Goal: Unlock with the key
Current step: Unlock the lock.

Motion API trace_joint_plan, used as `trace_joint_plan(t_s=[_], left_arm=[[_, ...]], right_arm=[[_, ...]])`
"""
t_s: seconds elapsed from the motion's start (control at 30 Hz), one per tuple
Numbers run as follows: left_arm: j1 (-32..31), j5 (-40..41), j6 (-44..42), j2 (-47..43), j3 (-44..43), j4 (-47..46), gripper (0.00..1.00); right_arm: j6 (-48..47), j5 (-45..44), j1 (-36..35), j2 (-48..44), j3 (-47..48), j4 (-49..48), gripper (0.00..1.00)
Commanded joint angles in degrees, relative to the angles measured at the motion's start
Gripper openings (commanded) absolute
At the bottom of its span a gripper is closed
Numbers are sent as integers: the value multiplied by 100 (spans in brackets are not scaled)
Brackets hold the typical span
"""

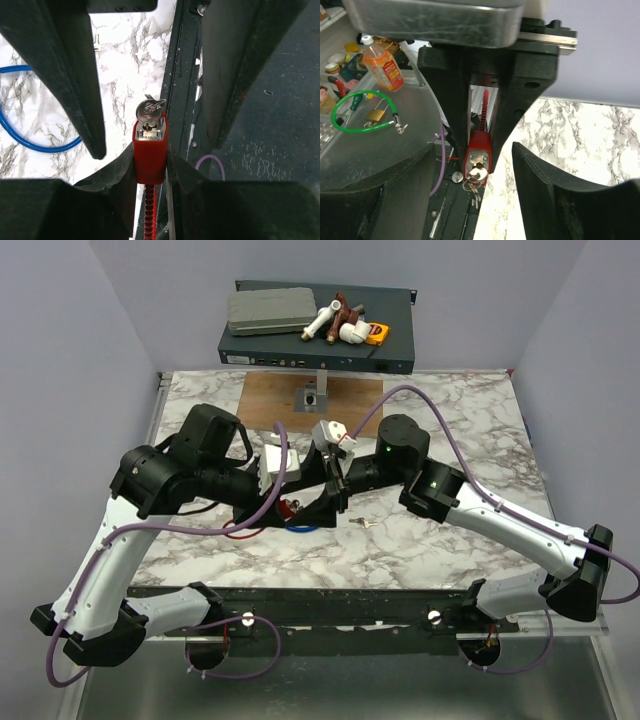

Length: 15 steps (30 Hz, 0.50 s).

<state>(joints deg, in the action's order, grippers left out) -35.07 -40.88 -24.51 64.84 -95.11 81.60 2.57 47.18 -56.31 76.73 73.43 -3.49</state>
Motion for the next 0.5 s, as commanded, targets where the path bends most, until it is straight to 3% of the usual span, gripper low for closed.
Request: trace_joint_plan(t_s=[0.0,0.17,0.3,0.37,0.47], left_arm=[[64,-350,69,29,-188,50,0],[88,-344,62,29,-247,85,0],[88,-377,42,7,-301,130,0],[87,-410,-48,4,-368,205,8],[80,-365,-163,20,-599,410,34]], right_arm=[[-503,-137,-141,126,238,649,62],[-607,-294,-173,145,276,855,45],[-674,-471,-175,185,386,1024,9],[-658,-569,-176,170,398,1012,1],[-624,-723,-175,156,410,991,1]])
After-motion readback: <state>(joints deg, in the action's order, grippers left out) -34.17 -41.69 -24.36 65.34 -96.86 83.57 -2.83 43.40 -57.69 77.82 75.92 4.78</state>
